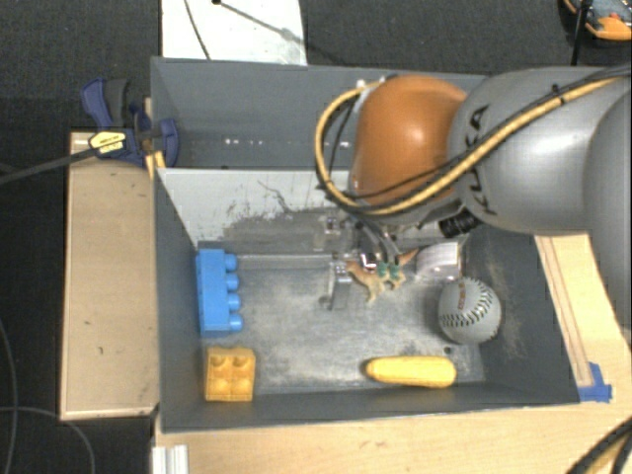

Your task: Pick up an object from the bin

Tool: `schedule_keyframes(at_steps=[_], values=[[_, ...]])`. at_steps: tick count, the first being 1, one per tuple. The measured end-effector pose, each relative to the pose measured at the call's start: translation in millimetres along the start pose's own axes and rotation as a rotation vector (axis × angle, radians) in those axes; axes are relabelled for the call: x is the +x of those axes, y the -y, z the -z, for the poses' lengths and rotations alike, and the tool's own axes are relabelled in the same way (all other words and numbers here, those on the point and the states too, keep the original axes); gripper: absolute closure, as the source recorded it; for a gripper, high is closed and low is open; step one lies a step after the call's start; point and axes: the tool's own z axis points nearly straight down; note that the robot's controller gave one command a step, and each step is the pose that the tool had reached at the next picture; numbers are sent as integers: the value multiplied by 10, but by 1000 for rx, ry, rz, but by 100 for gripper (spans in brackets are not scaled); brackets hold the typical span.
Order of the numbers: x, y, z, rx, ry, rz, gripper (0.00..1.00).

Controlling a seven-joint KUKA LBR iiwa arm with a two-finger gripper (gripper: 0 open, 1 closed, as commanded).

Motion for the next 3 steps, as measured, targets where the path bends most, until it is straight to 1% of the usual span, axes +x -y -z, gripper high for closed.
schedule_keyframes(at_steps=[1, 2, 3], values=[[-19, 7, 47, -1, 8, -3, 0], [-42, 569, -149, -2, 9, -42, 0], [-103, 819, -325, 3, 6, 140, 0]])
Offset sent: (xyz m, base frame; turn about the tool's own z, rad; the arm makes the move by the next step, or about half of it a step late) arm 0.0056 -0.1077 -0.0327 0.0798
